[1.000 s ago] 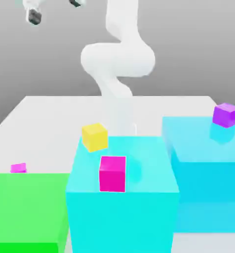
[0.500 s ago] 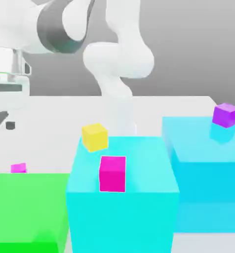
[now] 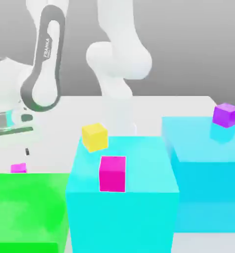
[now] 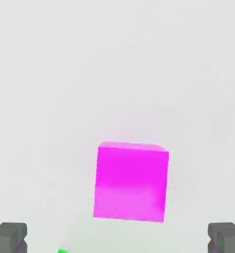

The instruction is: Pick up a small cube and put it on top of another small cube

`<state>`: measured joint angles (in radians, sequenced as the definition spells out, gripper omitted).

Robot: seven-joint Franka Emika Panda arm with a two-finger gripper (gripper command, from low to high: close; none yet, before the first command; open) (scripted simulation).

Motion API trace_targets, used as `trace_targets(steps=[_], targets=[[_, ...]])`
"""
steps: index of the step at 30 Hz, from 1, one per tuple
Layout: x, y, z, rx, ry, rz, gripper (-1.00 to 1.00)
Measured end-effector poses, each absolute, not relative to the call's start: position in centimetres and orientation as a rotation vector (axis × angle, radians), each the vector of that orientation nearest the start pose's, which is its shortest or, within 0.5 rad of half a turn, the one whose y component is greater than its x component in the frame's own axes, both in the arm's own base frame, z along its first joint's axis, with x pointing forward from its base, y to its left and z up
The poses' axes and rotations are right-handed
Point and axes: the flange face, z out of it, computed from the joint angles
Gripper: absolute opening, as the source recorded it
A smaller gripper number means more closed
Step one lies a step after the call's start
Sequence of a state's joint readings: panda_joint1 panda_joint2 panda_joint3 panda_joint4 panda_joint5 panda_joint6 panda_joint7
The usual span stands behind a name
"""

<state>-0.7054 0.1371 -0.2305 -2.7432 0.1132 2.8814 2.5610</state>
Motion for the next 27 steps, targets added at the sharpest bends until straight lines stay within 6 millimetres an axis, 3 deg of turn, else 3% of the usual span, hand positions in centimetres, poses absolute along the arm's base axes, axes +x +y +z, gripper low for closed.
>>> trace_targets(steps=[6,7,13,23,27], targets=[[22.3,-32.2,13.5,0.733,3.055,-0.008,0.00],[22.2,-32.1,12.8,0.734,3.055,-0.005,-1.00],[22.2,-32.0,12.4,0.735,3.054,-0.004,-1.00],[22.6,-31.9,18.8,0.709,3.056,0.002,-1.00],[28.5,-27.9,23.0,0.242,3.087,0.096,-1.00]])
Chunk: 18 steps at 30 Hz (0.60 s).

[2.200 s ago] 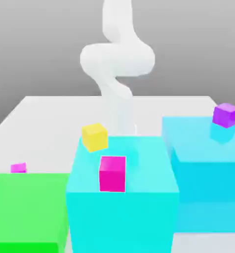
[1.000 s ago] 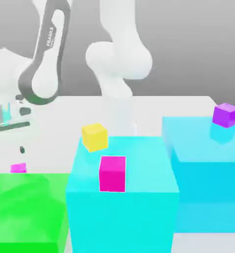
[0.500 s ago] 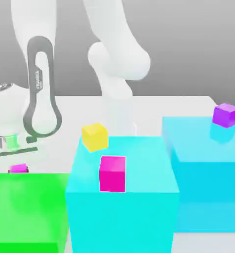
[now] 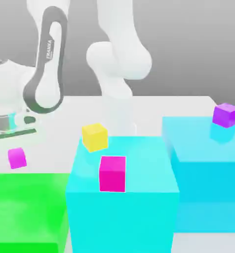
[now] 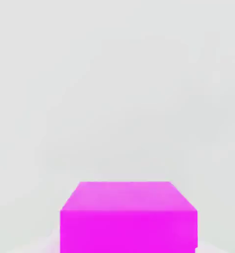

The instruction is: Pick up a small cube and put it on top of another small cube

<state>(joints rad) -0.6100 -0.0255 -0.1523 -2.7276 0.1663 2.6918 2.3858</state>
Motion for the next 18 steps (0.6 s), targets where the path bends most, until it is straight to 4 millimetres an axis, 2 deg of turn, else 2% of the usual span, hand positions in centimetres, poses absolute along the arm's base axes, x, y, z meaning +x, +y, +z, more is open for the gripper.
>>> trace_targets(steps=[4,8,11,15,16,18], targets=[[32.3,-24.2,28.3,-0.219,3.049,0.147,-1.00],[35.2,-18.8,34.0,-0.713,2.960,0.145,-1.00],[36.2,-14.4,38.2,-1.074,2.863,0.112,-1.00],[36.0,-8.0,43.2,-1.529,2.706,0.039,-1.00],[35.8,-6.7,43.8,-1.618,2.671,0.021,-1.00],[35.7,-5.8,42.5,-1.684,2.643,0.007,-1.00]])
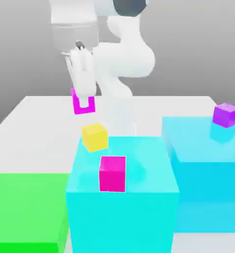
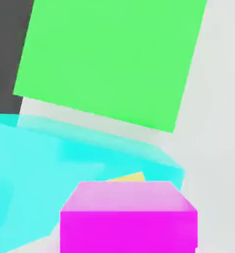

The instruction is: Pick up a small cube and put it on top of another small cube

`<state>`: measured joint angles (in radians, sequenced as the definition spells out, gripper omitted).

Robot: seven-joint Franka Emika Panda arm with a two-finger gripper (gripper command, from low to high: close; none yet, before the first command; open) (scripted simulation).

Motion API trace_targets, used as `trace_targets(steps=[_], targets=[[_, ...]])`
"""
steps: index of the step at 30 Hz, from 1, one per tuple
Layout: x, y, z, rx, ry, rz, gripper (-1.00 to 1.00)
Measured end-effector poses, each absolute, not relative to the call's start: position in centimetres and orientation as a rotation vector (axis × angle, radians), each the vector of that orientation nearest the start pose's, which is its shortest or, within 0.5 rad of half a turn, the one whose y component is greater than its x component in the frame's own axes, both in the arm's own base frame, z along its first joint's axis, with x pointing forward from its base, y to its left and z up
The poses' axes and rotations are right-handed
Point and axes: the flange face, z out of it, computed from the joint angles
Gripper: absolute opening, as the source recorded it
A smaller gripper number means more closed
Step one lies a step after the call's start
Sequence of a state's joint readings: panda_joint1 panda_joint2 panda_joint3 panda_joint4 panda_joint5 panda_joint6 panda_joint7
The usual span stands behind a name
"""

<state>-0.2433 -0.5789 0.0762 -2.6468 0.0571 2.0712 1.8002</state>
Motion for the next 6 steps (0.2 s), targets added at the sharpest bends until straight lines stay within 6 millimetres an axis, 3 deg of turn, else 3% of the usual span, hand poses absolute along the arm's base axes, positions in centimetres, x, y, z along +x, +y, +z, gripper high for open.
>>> trace_targets(steps=[2,3,6], targets=[[35.6,-5.5,40.0,-1.701,2.636,0.003,-1.00],[35.6,-5.5,39.0,-1.704,2.635,0.002,1.00],[35.6,-5.5,39.0,-1.703,2.635,0.002,1.00]])
